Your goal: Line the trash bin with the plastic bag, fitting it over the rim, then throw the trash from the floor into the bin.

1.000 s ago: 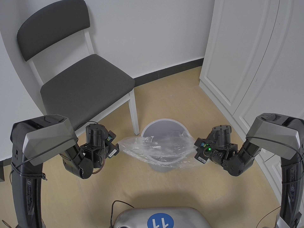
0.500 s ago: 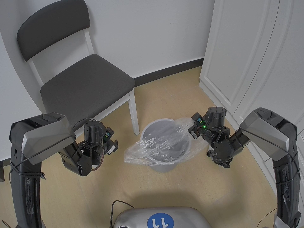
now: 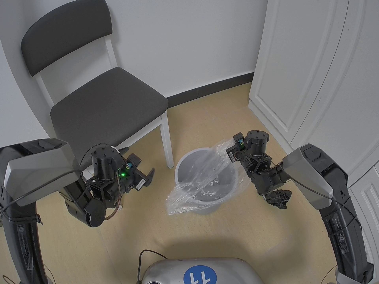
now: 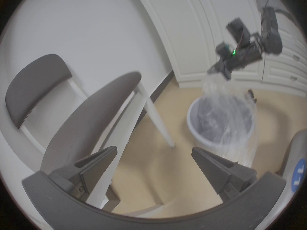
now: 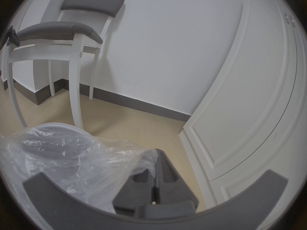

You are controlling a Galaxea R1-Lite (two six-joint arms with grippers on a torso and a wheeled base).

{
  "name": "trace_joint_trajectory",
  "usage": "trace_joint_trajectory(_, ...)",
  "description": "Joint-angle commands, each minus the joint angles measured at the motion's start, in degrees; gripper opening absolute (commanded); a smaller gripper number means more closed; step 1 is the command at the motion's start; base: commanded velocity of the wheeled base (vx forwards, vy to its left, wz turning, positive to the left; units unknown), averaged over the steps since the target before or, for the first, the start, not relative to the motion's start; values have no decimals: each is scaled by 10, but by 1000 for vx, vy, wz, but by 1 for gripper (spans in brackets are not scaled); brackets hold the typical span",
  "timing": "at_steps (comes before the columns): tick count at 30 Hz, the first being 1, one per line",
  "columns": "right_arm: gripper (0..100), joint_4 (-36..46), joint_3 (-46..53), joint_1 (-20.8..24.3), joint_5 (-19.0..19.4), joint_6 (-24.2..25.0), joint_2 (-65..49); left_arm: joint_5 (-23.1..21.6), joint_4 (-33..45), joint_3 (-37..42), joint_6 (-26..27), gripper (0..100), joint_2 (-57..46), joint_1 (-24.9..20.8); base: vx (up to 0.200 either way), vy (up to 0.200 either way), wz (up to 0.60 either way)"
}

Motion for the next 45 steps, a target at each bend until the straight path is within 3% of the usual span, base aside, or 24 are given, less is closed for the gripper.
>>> trace_joint_trajectory(1,0,2,7,15,-4,8,-13,-6,-47,32,-42,100,-17,-61,0,0,0)
trace_joint_trajectory(14,0,81,127,64,-2,113,-187,33,-103,-20,-62,100,107,-131,0,0,0)
trace_joint_trajectory(22,0,82,159,65,-1,116,-204,39,-107,-27,-62,100,123,-166,0,0,0)
trace_joint_trajectory(25,0,82,169,65,-1,116,-198,68,-107,-43,-61,100,139,-179,0,0,0)
trace_joint_trajectory(34,0,96,158,74,-1,115,-189,73,-103,-101,-54,100,180,-187,0,0,0)
trace_joint_trajectory(40,0,101,161,77,-2,116,-194,74,-72,-172,-46,100,210,-168,0,0,0)
trace_joint_trajectory(44,0,102,163,75,-3,116,-195,74,-64,-174,-46,100,210,-166,0,0,0)
trace_joint_trajectory(45,0,103,162,75,-3,116,-195,74,-64,-175,-46,0,210,-166,0,0,0)
